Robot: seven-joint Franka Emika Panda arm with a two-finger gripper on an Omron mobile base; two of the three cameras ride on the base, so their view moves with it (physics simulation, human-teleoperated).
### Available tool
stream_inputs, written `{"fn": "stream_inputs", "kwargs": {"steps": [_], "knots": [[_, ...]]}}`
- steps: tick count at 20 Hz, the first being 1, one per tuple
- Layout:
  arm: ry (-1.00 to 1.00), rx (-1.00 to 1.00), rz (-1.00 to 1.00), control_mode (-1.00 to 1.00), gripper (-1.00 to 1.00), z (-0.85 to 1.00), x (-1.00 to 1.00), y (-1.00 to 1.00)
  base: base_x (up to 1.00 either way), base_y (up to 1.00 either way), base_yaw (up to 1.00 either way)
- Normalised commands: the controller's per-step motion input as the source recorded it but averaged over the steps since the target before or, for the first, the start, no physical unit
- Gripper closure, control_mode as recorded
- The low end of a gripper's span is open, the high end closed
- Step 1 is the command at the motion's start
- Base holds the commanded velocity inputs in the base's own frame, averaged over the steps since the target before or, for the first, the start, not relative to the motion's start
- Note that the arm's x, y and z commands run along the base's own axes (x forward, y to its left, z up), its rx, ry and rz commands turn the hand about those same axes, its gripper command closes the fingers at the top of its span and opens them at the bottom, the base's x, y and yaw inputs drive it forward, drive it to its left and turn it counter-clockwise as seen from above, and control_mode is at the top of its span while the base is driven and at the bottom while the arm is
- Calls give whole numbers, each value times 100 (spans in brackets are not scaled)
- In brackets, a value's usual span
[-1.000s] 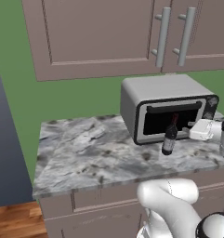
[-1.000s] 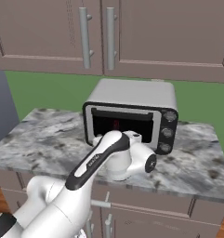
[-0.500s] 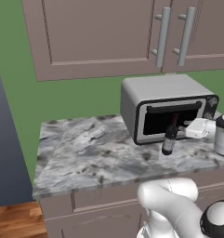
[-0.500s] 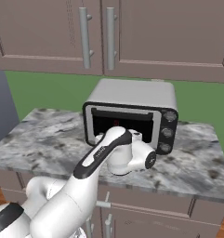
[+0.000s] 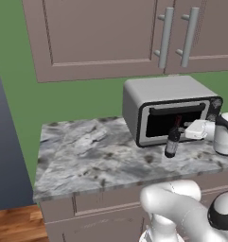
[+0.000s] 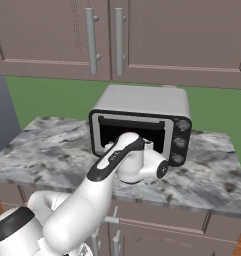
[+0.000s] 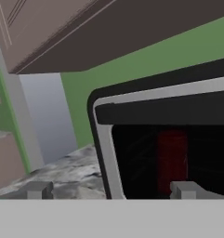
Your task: There is a wine glass and glass cup on the dining counter. Place the wine bottle next to the wine glass and the juice bottle next to the glass cup.
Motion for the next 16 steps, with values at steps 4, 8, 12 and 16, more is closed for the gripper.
{"fn": "stream_inputs", "kwargs": {"steps": [4,8,12,16], "knots": [[0,0,0,-100,-100,-10,7,0,0,0,0],[0,0,0,-100,-100,-12,11,0,0,0,0],[2,0,0,-100,-100,-10,16,0,0,0,0],[3,0,0,-100,-100,-6,16,0,0,0,0]]}}
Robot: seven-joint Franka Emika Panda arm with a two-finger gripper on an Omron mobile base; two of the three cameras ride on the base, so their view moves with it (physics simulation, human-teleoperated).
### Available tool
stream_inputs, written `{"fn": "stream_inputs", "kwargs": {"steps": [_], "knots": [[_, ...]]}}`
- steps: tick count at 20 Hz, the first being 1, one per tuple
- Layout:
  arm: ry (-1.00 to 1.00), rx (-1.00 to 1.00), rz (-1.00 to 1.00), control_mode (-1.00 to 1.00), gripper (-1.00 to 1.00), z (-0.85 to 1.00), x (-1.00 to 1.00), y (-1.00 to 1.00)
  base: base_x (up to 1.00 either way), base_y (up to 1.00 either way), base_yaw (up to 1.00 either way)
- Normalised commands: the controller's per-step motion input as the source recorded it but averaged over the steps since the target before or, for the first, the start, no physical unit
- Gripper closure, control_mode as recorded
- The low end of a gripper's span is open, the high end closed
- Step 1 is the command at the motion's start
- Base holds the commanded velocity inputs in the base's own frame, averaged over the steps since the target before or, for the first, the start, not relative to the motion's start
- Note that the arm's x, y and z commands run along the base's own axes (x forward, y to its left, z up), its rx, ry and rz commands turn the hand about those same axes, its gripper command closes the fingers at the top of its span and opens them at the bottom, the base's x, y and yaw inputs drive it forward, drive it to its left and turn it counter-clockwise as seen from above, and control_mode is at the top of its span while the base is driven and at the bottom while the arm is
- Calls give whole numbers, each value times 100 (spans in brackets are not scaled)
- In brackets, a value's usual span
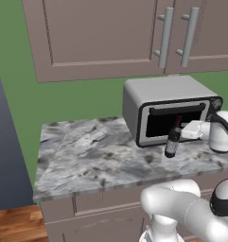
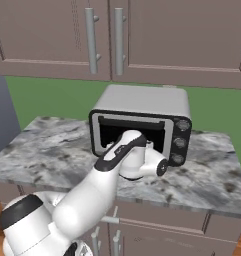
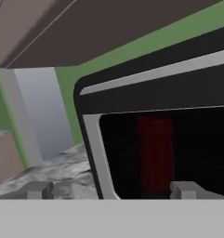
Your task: There is a wine glass and glass cup on the dining counter. Place the wine bottle next to the wine glass and the juice bottle next to the glass cup.
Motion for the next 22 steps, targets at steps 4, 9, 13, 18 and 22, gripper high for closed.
{"fn": "stream_inputs", "kwargs": {"steps": [4,9,13,18,22], "knots": [[3,0,0,-100,-100,-2,14,0,0,0,0],[4,0,0,-100,-100,-3,9,-1,0,0,0],[5,0,0,-100,-100,-4,11,-2,0,0,0],[1,0,0,-100,-100,-7,4,-4,0,0,0],[0,0,0,-100,-100,-9,1,-4,0,0,0]]}}
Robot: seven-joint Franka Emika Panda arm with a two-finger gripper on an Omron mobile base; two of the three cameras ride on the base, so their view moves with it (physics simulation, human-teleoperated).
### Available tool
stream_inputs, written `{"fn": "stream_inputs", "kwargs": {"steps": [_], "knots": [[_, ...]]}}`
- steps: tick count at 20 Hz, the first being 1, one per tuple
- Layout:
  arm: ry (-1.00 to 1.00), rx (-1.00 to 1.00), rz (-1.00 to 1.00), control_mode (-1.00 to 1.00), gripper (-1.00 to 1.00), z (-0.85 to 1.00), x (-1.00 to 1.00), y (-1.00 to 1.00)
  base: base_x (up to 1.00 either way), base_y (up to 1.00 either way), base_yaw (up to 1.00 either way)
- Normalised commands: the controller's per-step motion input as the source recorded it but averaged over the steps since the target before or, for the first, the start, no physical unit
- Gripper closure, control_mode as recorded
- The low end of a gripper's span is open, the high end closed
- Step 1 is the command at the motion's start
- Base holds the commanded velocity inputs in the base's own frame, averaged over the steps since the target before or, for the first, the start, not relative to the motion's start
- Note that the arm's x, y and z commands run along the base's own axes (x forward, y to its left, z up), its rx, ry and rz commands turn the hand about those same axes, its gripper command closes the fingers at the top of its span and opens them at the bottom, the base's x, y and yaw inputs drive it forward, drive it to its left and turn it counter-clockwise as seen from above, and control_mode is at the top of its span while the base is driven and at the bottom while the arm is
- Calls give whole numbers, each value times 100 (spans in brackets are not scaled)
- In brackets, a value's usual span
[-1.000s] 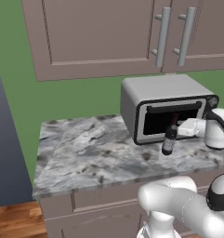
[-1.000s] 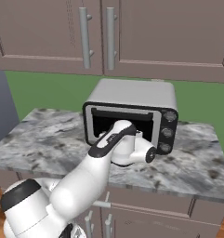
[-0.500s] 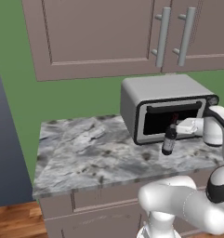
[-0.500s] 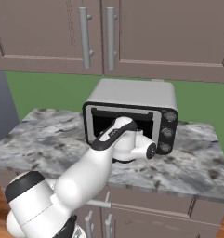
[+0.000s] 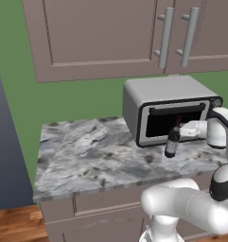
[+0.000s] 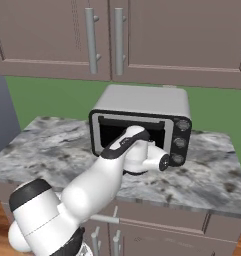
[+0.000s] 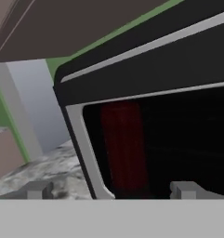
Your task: There is a wine glass and glass cup on the dining counter. Place the wine bottle next to the wine glass and the juice bottle next to the glass cup.
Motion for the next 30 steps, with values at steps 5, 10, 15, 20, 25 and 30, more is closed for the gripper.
{"fn": "stream_inputs", "kwargs": {"steps": [5,10,15,20,25,30], "knots": [[0,0,0,-100,-100,-9,0,-6,0,0,0],[0,0,0,-100,-100,-5,7,0,0,0,0],[0,0,0,-100,-100,-7,15,0,0,0,0],[0,0,0,-100,-100,-9,13,0,0,0,0],[0,0,0,-100,-100,-8,10,0,0,0,0],[0,0,0,-100,100,-3,12,8,0,0,0]]}}
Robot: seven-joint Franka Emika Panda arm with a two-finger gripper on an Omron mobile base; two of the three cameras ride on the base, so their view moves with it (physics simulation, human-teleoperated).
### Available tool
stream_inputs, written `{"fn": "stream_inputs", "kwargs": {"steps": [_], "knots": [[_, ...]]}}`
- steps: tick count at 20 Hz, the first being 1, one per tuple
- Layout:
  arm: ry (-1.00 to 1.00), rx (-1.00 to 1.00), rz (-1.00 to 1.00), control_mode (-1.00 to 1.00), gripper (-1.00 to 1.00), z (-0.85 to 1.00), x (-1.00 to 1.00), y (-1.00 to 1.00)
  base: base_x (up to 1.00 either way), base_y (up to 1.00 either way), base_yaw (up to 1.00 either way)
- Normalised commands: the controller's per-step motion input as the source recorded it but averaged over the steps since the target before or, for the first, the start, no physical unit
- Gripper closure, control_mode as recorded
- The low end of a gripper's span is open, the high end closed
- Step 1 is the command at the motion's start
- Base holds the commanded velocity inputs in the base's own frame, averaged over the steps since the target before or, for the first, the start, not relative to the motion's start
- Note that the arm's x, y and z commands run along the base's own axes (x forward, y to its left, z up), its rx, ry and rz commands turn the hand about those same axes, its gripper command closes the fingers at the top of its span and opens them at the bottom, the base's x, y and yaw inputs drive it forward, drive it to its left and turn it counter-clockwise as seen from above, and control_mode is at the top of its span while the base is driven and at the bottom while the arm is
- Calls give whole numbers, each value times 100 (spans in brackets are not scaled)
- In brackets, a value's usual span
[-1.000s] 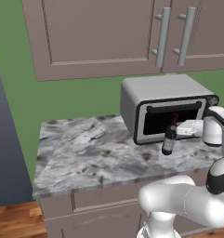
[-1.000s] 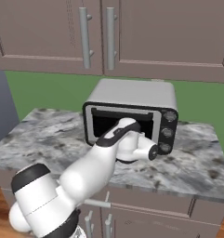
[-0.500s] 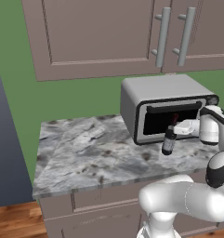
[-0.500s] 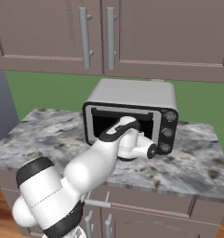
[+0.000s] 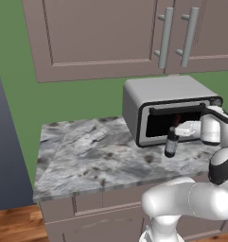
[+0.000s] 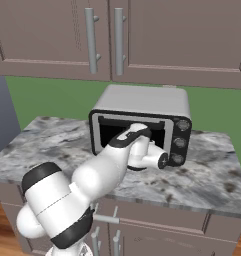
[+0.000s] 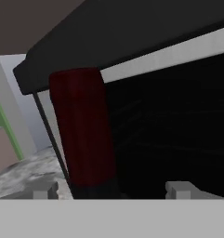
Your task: There is a wine glass and glass cup on the dining counter. Place the wine bottle next to the wine glass and the juice bottle next to the glass cup.
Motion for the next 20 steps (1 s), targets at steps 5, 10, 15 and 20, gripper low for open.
{"fn": "stream_inputs", "kwargs": {"steps": [5,10,15,20], "knots": [[0,0,0,-100,100,-1,15,10,0,0,0],[-1,0,0,-100,100,-9,1,6,0,0,0],[-1,-1,1,-100,100,0,-13,15,0,0,0],[1,-9,-5,-100,100,11,-34,18,0,0,0]]}}
